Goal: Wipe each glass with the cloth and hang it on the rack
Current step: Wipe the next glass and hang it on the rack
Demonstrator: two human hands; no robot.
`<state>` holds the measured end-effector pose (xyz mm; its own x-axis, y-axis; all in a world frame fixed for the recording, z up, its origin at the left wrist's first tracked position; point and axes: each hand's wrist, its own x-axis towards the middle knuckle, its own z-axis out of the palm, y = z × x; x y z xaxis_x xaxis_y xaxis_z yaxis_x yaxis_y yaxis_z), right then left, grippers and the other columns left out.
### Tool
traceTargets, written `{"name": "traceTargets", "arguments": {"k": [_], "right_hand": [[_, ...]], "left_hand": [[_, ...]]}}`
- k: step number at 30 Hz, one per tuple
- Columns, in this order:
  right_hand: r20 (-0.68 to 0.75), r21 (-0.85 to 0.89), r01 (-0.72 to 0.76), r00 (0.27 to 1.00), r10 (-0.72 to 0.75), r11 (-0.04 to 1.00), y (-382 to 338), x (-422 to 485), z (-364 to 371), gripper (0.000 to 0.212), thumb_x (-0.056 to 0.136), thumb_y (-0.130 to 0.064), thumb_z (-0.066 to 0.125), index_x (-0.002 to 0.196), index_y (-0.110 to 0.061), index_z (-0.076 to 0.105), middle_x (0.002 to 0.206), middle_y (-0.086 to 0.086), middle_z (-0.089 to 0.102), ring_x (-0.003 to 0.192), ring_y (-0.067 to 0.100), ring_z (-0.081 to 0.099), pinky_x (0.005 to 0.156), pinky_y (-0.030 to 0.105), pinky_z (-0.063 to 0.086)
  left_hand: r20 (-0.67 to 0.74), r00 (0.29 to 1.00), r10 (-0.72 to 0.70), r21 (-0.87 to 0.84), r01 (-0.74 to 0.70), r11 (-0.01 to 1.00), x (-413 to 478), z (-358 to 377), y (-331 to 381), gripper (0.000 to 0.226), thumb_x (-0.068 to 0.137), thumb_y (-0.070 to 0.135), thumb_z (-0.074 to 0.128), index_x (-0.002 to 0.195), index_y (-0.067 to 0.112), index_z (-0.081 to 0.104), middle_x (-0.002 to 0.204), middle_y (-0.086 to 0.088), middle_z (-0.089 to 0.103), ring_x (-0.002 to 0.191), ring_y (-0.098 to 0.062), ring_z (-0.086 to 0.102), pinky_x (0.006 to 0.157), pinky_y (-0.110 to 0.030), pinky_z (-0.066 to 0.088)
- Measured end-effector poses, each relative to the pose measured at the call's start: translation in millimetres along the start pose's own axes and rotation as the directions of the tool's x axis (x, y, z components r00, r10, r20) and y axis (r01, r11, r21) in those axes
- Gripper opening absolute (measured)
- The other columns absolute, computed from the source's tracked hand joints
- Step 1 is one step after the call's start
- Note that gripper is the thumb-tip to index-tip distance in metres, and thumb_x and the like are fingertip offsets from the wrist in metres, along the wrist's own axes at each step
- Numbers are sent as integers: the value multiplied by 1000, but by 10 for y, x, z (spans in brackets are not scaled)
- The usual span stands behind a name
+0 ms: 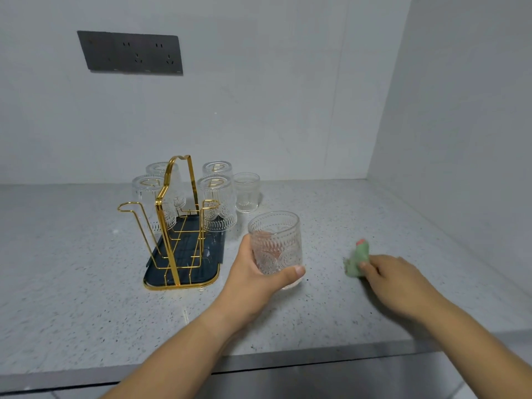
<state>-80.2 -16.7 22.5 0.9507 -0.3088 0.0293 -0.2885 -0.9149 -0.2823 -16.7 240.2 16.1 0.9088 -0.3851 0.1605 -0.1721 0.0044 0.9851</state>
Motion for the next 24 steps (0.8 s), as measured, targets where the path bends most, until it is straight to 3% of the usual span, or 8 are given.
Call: {"name": "traceTargets", "arguments": {"k": [2, 6, 9, 12, 14, 17, 21, 24], "right_hand": [[53, 17, -13, 998, 12, 1000, -65, -55, 2, 45, 106, -53, 26, 81, -36, 59, 87, -17, 64, 82, -1, 55, 121, 50, 26], [-166, 11, -6, 986, 7, 1000, -279, -177, -32, 62, 100, -62, 26, 145, -24, 48, 147, 1, 55, 135, 22, 49, 120, 46, 26], [-225, 306, 145, 971, -77, 941, -567, -285, -69, 52, 99, -60, 30, 133, -31, 56, 135, -10, 62, 129, 17, 55, 107, 34, 44], [59, 869, -7, 994, -90, 494, -837, -326, -9, 56, 89, -71, 39, 114, -31, 69, 105, -7, 76, 105, 20, 71, 94, 41, 56], [207, 974, -171, 936, -285, 148, -959, -314, 56, 66, 93, -69, 44, 126, -18, 70, 116, 11, 75, 104, 31, 71, 92, 50, 54], [201, 896, -365, 842, -501, -253, -1170, -341, 47, 66, 95, -53, 46, 143, -8, 56, 136, 29, 59, 109, 41, 62, 90, 49, 48], [86, 803, -407, 801, -592, -434, -1454, -344, -19, 64, 100, -45, 52, 153, -10, 44, 155, 26, 43, 136, 37, 46, 119, 47, 29], [38, 800, -371, 815, -578, -471, -1709, -340, -103, 61, 102, -43, 49, 152, -10, 44, 153, 20, 49, 139, 30, 49, 115, 39, 34]], "left_hand": [[27, 999, -18, -1, 18, 1000, 9, -25, -19, 70, 78, 14, 92, 132, 32, 52, 127, 11, 70, 112, 2, 68, 84, -11, 53], [43, 999, -25, -35, 26, 999, -5, -45, 3, 68, 79, 10, 89, 134, 27, 54, 125, 7, 72, 114, -4, 70, 85, -11, 53], [57, 998, 3, -71, 1, 997, -23, -39, 85, 73, 73, 8, 93, 134, 23, 56, 122, 6, 75, 113, -4, 71, 87, -14, 54], [60, 997, 49, -101, -43, 994, -36, -54, 228, 75, 71, 4, 93, 135, 18, 54, 120, 4, 76, 113, -5, 71, 90, -17, 54], [61, 994, 90, -104, -84, 991, -48, -77, 346, 76, 69, 10, 94, 133, 24, 56, 120, 7, 76, 115, -4, 70, 93, -19, 55], [39, 986, 160, -103, -155, 983, -57, -139, 494, 67, 68, 15, 89, 126, 32, 58, 120, 11, 76, 118, -4, 69, 95, -21, 55], [12, 977, 213, -140, -209, 968, -82, -263, 639, 64, 71, 10, 88, 126, 30, 60, 124, 3, 76, 120, -12, 70, 97, -29, 58], [-10, 975, 221, -179, -219, 959, -87, -436, 733, 64, 73, 8, 87, 129, 23, 59, 123, 1, 77, 119, -14, 71, 96, -28, 58]]}}
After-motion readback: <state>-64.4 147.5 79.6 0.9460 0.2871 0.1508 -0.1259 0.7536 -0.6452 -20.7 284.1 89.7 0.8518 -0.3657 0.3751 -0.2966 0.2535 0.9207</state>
